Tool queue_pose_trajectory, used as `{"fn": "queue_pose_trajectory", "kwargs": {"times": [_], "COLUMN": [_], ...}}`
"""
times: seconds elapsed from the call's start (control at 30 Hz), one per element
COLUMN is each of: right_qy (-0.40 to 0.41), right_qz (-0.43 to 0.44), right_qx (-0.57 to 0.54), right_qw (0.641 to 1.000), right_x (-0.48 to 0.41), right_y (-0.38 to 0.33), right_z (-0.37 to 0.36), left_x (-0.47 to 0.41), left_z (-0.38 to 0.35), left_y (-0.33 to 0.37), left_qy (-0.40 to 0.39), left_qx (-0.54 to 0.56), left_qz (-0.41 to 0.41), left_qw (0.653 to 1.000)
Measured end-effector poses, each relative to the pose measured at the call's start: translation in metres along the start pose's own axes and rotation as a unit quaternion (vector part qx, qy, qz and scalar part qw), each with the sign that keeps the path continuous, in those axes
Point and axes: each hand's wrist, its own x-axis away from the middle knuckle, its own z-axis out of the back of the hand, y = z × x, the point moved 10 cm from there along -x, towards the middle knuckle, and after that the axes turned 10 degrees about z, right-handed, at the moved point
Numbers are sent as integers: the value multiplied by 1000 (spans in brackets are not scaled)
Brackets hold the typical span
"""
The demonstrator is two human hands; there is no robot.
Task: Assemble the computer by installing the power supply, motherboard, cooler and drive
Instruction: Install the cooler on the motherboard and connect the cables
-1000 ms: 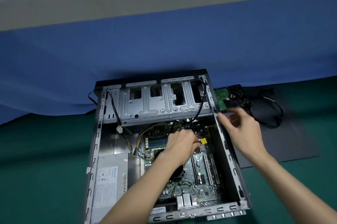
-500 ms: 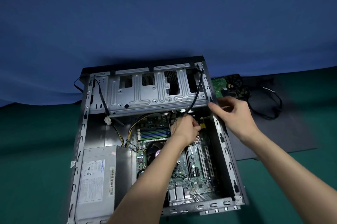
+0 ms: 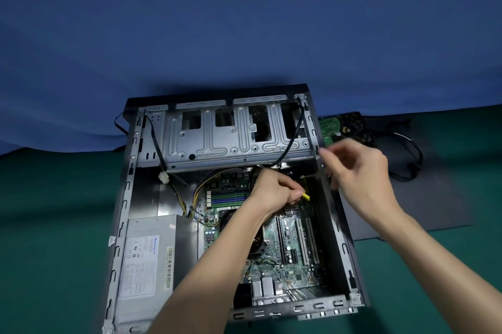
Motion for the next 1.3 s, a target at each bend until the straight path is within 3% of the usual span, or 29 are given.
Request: {"fn": "queue_pose_trajectory", "kwargs": {"times": [0.13,0.27,0.43,0.6,0.8,0.93,1.0,1.17,1.3], "right_qy": [-208,-283,-215,-206,-151,36,88,6,6], "right_qz": [-59,-107,-178,-71,-42,-25,-52,-92,-102], "right_qx": [74,91,-61,69,86,106,130,108,112], "right_qw": [973,949,958,974,984,993,986,990,988], "right_x": [20,28,34,27,28,18,11,-10,-13], "right_y": [-7,-6,-4,-15,-14,-8,6,32,36], "right_z": [-27,-43,-47,-44,-41,0,16,-9,-19], "left_x": [27,53,64,68,64,43,27,-5,-29], "left_z": [16,26,27,19,14,11,1,-11,-19], "left_y": [17,34,39,44,43,28,13,2,-9], "left_qy": [8,9,-22,-3,-17,26,33,50,30], "left_qx": [72,116,74,-147,-151,-207,-243,-238,-183], "left_qz": [-65,-138,-171,-195,-179,-151,-111,-56,3], "left_qw": [995,984,982,970,972,966,963,968,983]}}
